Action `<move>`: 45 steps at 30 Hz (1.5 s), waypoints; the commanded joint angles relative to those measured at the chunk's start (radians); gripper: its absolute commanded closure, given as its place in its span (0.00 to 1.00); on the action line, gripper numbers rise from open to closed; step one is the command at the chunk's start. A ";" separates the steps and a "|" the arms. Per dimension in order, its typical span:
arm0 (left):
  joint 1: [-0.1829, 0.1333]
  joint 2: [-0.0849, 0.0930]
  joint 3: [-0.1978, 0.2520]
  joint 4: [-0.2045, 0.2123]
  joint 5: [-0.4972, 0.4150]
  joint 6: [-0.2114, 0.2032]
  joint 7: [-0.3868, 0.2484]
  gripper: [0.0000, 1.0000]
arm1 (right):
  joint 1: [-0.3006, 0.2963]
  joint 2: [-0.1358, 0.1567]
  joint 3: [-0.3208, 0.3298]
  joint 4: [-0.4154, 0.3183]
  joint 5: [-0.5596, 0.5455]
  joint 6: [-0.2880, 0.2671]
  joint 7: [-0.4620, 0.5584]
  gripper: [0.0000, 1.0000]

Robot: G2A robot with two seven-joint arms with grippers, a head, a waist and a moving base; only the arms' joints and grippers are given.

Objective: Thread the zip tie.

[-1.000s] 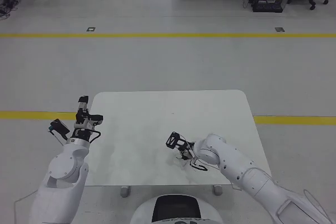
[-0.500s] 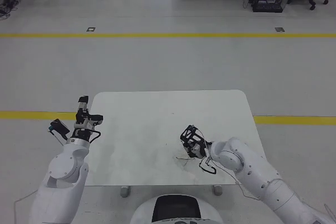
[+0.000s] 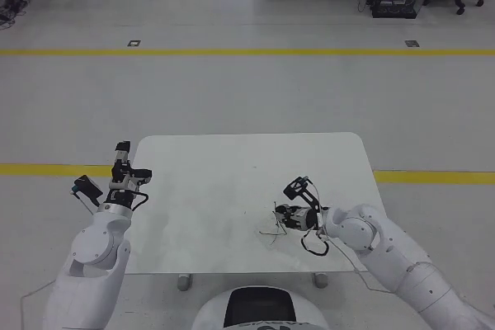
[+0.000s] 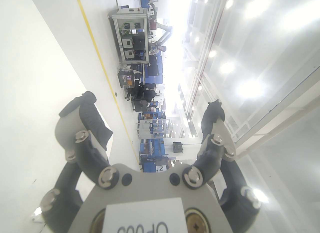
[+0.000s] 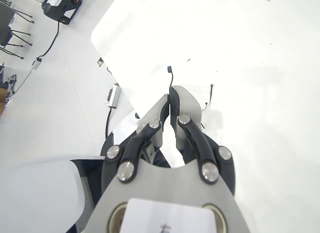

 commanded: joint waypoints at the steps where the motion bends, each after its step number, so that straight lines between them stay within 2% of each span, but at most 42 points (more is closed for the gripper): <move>1: 0.000 0.000 0.000 0.000 0.000 0.000 0.000 0.00 | 0.000 0.000 0.000 0.000 0.000 0.000 0.000 1.00; 6: 0.000 0.000 0.000 0.000 0.000 0.000 0.000 0.00 | -0.009 -0.002 0.001 -0.004 0.028 0.000 -0.036 1.00; 11: 0.000 0.000 0.000 0.000 0.000 0.000 0.000 0.00 | -0.014 -0.007 0.018 0.013 0.145 0.000 -0.075 1.00; 18: 0.000 0.000 0.000 0.000 0.000 0.000 0.000 0.00 | -0.004 -0.014 0.035 0.075 0.335 0.000 -0.062 1.00; 45: 0.000 0.000 0.004 -0.007 0.015 -0.008 -0.012 0.00 | -0.004 -0.014 0.035 0.075 0.335 0.000 -0.062 1.00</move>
